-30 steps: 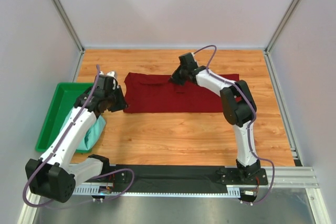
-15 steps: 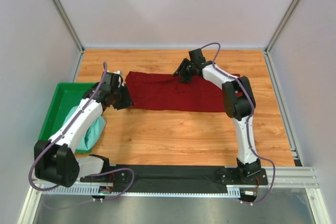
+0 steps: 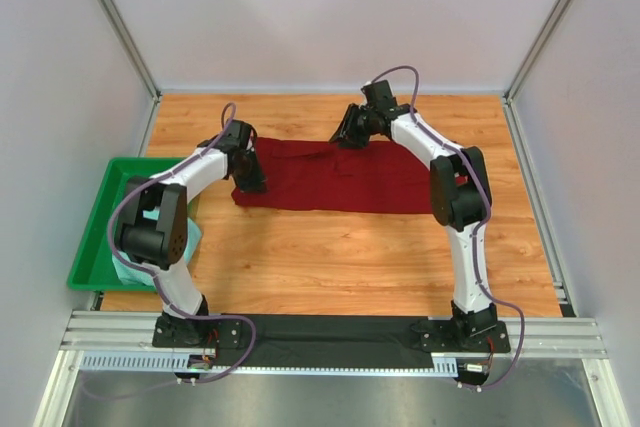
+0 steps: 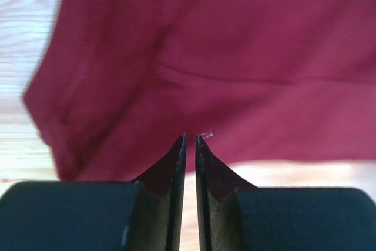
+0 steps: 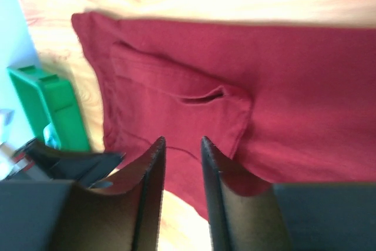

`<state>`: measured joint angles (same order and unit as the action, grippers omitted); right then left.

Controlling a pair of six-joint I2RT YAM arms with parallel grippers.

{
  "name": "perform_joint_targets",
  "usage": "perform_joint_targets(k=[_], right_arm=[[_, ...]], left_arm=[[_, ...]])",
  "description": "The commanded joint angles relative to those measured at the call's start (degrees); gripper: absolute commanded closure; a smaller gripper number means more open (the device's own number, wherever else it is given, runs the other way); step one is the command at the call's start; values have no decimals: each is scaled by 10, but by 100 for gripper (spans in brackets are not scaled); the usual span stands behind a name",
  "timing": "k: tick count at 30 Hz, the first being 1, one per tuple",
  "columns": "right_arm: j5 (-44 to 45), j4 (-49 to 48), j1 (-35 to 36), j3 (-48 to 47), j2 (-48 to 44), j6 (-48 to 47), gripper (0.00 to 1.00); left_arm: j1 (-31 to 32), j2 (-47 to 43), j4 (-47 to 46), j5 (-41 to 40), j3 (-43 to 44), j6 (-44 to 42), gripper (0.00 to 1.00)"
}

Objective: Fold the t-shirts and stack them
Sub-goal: Fold the tshirt

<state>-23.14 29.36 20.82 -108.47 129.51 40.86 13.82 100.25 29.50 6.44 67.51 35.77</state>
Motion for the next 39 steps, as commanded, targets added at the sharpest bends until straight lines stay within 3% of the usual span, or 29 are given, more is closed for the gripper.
perform_joint_targets(k=[1, 7, 16, 22, 24, 26, 29, 32, 39], right_arm=[[-52, -36, 6, 15, -21, 19, 69], [-79, -41, 24, 82, -41, 5, 78], [-56, -67, 17, 113, -8, -27, 82], [-13, 0, 12, 81, -35, -64, 87], [-16, -36, 13, 84, -48, -58, 85], [-27, -40, 12, 60, -34, -54, 72], [-43, 0, 12, -27, 19, -57, 55], [-34, 34, 12, -82, 50, -75, 53], [-20, 53, 12, -121, 72, -139, 52]], left_arm=[[-12, 28, 40, -62, 23, 10, 84], [-37, 47, 63, -89, -11, -11, 84], [-18, 3, 93, -114, 42, -54, 76], [-17, -8, 30, -24, 104, -31, 73], [-20, 6, -18, 16, 121, -19, 73], [-27, 46, -50, 74, 159, -16, 68], [-28, 104, -42, 90, 223, -20, 65], [-32, 156, -7, 88, 286, -39, 63], [-45, 212, 23, 72, 343, -76, 63]])
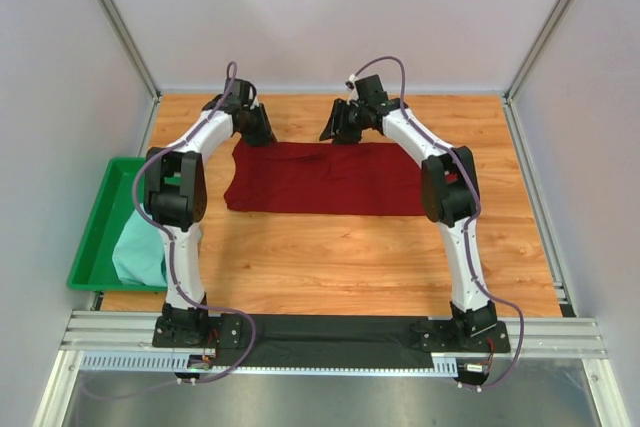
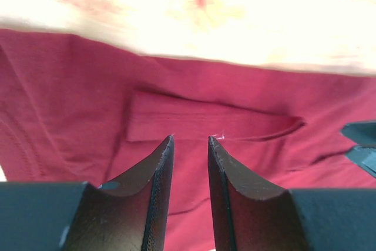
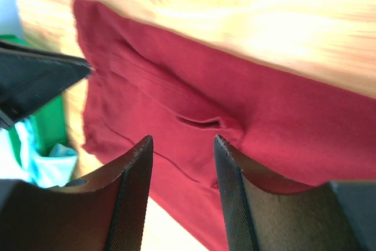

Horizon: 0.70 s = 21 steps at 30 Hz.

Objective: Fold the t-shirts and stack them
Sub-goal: Fold the tshirt

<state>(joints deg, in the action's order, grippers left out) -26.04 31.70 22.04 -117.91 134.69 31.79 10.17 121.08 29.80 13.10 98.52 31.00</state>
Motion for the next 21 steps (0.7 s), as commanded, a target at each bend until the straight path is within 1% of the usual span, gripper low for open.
perform_joint_targets(k=[1, 4, 9, 13, 21], right_arm=[[9, 34, -1, -31, 24, -55, 52], [2, 50, -2, -39, 36, -74, 52], [1, 64, -2, -45, 49, -89, 52], [4, 62, -2, -43, 49, -101, 52], [-28, 43, -2, -49, 56, -98, 52]], left_arm=[[-12, 8, 21, 1, 33, -34, 62], [-17, 15, 26, -3, 35, -52, 60], [-19, 34, 35, 9, 45, -72, 60], [-19, 47, 37, 14, 48, -69, 60], [-19, 72, 49, 23, 63, -68, 60]])
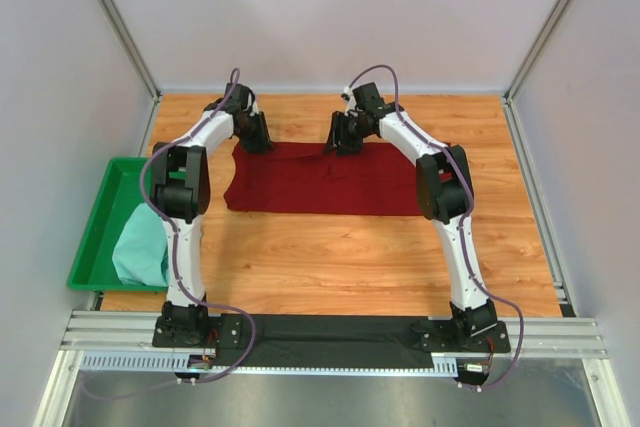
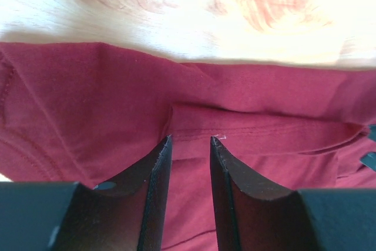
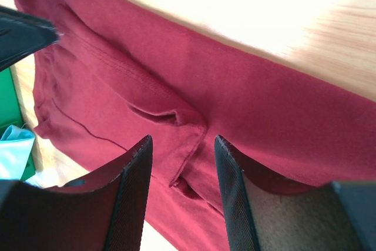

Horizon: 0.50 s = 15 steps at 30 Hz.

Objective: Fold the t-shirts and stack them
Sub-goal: Fold the tshirt

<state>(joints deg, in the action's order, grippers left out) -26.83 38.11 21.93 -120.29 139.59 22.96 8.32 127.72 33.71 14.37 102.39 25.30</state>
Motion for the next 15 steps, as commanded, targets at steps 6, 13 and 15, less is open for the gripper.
perform_joint_targets(k=[6, 13, 15], right_arm=[[-37, -27, -2, -39, 20, 2, 54], [-41, -30, -1, -40, 22, 6, 54], [-43, -30, -2, -42, 24, 9, 54]], left_arm=[[-1, 9, 6, 8, 25, -9, 62], [-1, -7, 12, -16, 13, -6, 60], [-1, -9, 8, -19, 7, -5, 59]])
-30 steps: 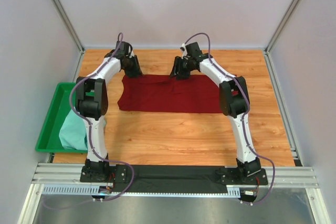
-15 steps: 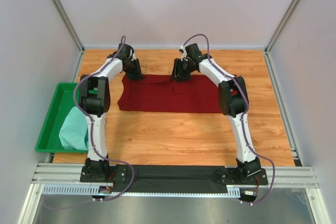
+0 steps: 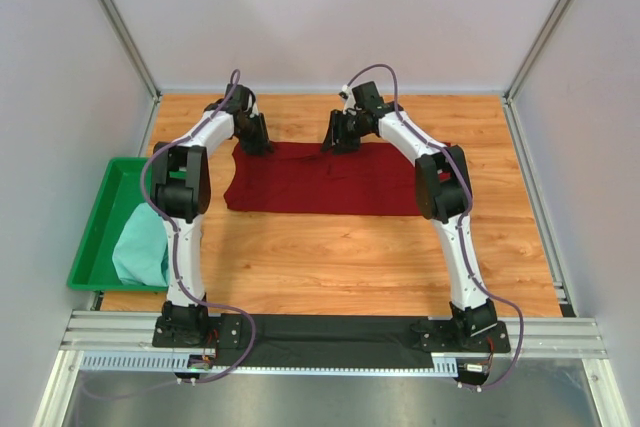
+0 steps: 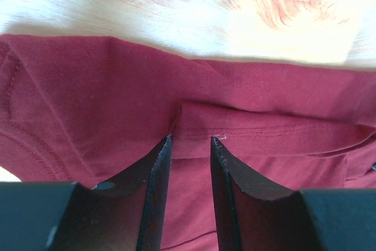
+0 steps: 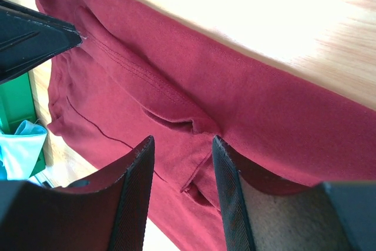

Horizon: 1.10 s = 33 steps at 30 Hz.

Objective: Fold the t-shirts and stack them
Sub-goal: Fold the tshirt

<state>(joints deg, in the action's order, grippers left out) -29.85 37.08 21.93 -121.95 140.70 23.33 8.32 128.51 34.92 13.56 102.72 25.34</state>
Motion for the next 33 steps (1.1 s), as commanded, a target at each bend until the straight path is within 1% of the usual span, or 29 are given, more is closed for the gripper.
perform_joint_targets(k=[1, 7, 13, 14, 16, 17, 20, 21, 26, 33], right_arm=[[-13, -21, -1, -25, 12, 7, 54], [-14, -22, -1, -28, 16, 8, 55], [-13, -23, -1, -35, 19, 17, 62], [-13, -17, -2, -40, 21, 18, 62], [-9, -7, -1, -53, 25, 17, 62], [-7, -3, -1, -54, 26, 16, 61], [-8, -3, -1, -58, 27, 13, 61], [-8, -3, -2, -59, 28, 13, 61], [-4, 8, -2, -68, 37, 3, 61], [-6, 12, -2, -83, 47, -9, 60]], left_arm=[[-1, -16, -5, -9, 4, -5, 59], [0, -4, -14, 9, -1, 11, 60], [-1, -5, -20, 11, 1, 16, 68], [-1, -5, -19, 11, 4, 17, 72], [-1, -3, -15, 10, 7, 17, 76], [-1, -1, -11, 9, 13, 18, 82], [-1, 4, -2, 11, 20, 21, 90], [-1, 3, -1, 11, 20, 23, 92], [-1, -5, 0, 15, 26, 26, 93], [-1, -5, 2, 25, 34, 37, 90]])
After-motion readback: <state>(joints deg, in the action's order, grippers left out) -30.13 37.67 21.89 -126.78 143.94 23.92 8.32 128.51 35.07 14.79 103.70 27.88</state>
